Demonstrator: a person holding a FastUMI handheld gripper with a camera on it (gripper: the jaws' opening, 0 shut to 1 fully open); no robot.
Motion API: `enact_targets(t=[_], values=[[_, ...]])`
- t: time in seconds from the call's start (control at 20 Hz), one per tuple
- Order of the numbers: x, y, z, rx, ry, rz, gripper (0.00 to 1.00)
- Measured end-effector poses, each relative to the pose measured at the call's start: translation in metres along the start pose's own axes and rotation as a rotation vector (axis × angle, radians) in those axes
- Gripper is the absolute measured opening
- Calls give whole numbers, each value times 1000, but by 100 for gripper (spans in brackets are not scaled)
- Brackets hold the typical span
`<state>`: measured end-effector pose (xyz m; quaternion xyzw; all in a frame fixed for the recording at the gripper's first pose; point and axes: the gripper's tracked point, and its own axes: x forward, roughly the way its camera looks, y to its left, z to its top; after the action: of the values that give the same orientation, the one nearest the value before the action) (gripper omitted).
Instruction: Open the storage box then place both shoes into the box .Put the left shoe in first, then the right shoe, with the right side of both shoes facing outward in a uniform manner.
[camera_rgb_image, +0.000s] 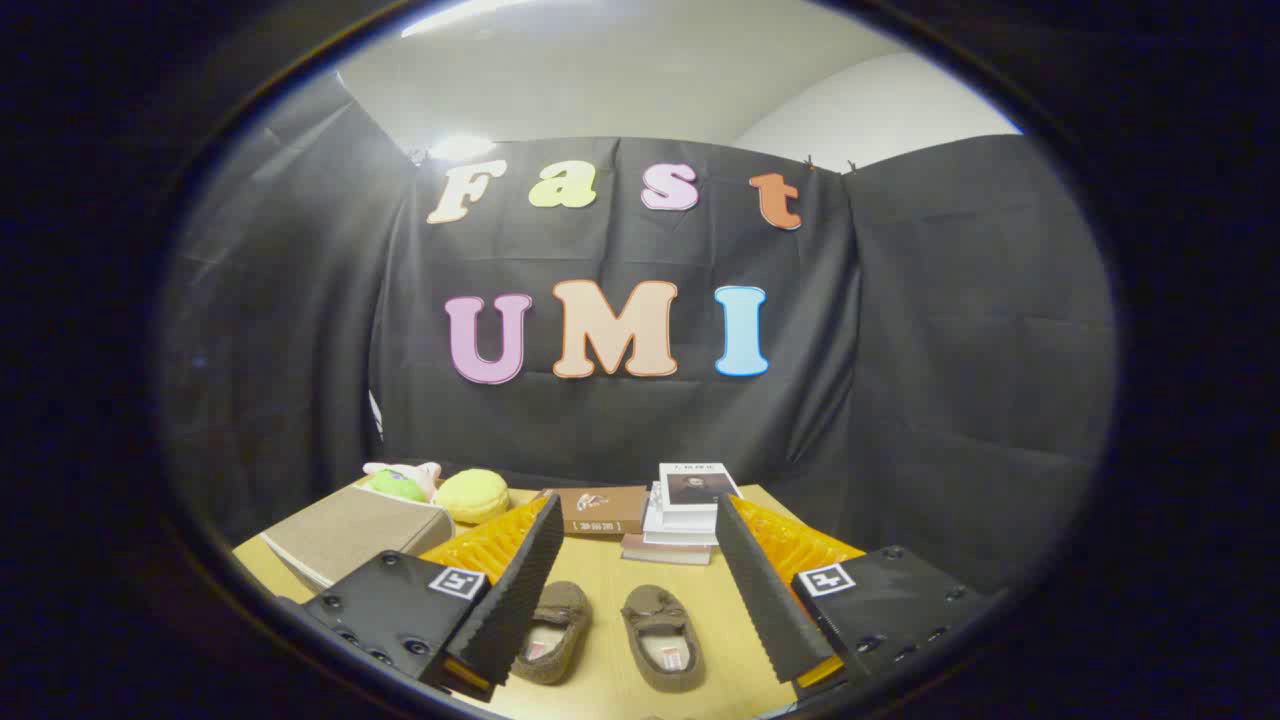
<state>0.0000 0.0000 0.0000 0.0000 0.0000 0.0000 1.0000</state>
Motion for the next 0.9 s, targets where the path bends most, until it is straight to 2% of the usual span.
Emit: enact_targets(t=[0.4,0.9], values=[[-4,0,5,17,4,2,97],[-5,29,7,59,18,30,97]])
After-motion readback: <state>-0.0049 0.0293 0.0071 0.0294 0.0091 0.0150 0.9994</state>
